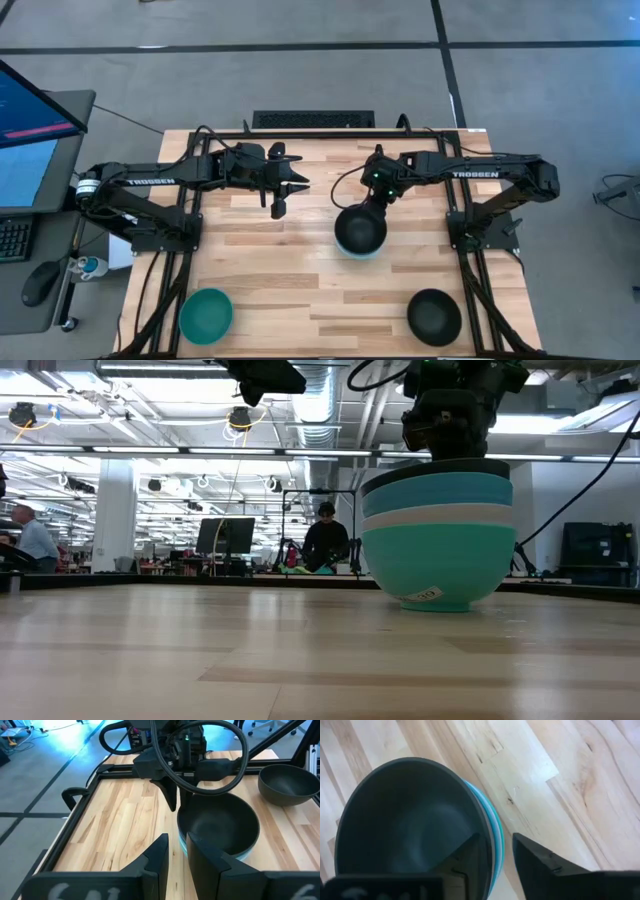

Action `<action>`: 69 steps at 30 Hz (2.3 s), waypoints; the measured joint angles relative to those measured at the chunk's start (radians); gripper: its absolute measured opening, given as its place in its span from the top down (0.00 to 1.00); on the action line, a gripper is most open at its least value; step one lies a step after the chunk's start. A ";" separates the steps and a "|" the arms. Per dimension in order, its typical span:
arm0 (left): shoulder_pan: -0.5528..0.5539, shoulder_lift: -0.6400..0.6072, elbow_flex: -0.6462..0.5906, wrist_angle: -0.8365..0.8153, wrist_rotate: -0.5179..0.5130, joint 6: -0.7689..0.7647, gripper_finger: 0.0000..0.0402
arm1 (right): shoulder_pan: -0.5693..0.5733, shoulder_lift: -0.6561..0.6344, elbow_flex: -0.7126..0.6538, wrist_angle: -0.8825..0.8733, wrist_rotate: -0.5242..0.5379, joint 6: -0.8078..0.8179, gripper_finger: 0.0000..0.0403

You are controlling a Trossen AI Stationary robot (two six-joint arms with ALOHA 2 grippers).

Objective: Nest bowls inside each other
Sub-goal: Stack the left black bowl on top of the blue bowl, then stack the black bowl on top of the black bowl

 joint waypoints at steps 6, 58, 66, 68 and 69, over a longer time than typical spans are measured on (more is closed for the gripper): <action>0.000 0.000 0.000 0.000 0.000 0.000 0.85 | 0.010 0.000 0.000 -0.004 -0.001 0.015 0.53; -0.494 -0.023 0.001 0.029 -0.045 -0.185 0.85 | 0.948 0.002 0.215 -0.452 0.209 0.612 0.72; -0.537 -0.023 0.001 0.048 -0.073 -0.205 0.85 | 1.043 0.065 0.215 -0.386 0.051 0.591 0.72; -0.551 -0.023 0.001 0.048 -0.102 -0.209 0.85 | 1.076 0.089 0.215 -0.383 0.051 0.554 0.72; -0.557 -0.023 0.001 0.049 -0.117 -0.209 0.85 | 1.088 0.105 0.215 -0.392 0.052 0.539 0.72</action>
